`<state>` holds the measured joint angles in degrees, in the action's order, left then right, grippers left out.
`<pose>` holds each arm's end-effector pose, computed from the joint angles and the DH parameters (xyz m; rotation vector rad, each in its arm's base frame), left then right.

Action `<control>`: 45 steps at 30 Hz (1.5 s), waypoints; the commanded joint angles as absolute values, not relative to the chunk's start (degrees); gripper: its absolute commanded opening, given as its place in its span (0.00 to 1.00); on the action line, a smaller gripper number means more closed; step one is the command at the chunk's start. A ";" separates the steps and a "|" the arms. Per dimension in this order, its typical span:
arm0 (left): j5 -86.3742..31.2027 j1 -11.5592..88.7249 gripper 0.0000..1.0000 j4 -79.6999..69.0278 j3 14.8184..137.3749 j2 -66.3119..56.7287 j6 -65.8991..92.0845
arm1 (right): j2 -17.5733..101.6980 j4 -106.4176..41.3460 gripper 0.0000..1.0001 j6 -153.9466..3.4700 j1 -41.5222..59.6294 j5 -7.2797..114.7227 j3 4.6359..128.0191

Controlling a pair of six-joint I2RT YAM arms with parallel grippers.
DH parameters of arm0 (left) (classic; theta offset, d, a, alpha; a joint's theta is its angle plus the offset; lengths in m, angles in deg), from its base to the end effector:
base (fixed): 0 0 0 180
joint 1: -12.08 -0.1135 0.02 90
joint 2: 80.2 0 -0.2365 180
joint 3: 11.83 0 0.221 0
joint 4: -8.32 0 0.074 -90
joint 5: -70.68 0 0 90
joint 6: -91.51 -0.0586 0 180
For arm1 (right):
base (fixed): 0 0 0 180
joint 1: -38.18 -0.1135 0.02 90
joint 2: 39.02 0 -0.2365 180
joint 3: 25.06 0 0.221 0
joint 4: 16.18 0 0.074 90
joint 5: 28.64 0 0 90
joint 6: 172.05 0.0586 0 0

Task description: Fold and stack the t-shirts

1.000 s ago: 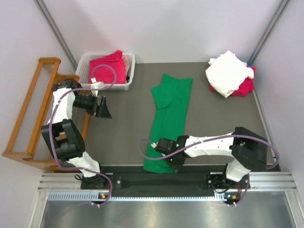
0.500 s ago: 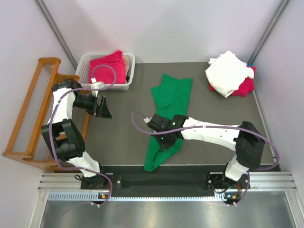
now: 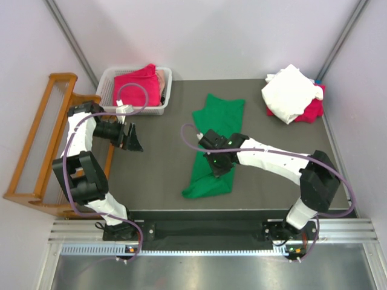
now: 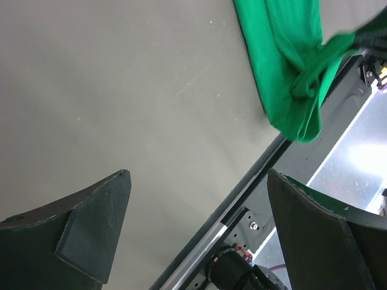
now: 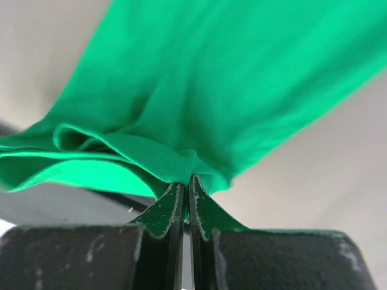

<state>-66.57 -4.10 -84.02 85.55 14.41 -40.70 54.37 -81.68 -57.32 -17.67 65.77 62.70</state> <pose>0.2623 0.0313 0.2461 0.5813 2.4964 -0.9740 0.1703 0.2431 0.2026 -0.7424 2.7338 0.2212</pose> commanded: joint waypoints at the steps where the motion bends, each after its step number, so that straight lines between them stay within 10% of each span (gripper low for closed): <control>1: -67.93 -4.44 0.98 -88.47 85.23 12.70 -42.43 | 51.16 -81.33 0.00 -57.18 -12.01 68.66 63.11; 45: -68.02 -4.44 0.99 -88.74 84.44 12.88 -43.05 | 59.41 -78.70 0.00 -63.77 4.26 66.90 73.92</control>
<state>-66.87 -4.10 -84.04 84.74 14.41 -41.71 58.15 -80.93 -62.98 3.31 68.30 72.69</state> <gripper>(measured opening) 0.985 0.013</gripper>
